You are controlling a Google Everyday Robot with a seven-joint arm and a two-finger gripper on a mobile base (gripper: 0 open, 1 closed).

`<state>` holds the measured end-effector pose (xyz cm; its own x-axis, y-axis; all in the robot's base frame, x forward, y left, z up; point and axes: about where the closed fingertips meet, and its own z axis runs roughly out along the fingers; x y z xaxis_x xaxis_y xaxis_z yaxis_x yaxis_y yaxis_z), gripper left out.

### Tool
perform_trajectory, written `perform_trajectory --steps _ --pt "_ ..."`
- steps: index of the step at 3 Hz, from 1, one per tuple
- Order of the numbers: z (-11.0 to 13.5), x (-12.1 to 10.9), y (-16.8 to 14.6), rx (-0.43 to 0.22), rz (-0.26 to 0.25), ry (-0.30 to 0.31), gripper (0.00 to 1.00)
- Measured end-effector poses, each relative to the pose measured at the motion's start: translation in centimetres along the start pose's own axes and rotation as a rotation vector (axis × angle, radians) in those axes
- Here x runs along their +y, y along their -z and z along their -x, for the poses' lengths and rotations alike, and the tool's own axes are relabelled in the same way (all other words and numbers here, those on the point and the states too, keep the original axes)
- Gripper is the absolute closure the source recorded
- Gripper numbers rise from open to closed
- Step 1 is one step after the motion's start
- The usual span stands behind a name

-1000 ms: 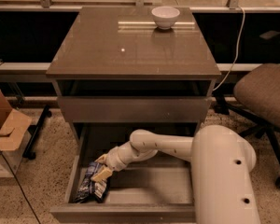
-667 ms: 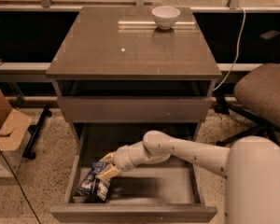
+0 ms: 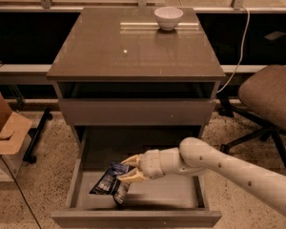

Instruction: Pick blue chip bag from middle drawer and place on counter

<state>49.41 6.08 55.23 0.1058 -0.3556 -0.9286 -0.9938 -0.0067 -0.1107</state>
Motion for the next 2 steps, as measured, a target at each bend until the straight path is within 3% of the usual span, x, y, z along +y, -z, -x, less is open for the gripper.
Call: perform_trajectory --steps 1,2 --pt "6.7 -0.6 10.4 0.071 -0.109 0.135 1.0" --pt "11.7 -2.1 16.7 0.132 -0.176 0.229 1.0"
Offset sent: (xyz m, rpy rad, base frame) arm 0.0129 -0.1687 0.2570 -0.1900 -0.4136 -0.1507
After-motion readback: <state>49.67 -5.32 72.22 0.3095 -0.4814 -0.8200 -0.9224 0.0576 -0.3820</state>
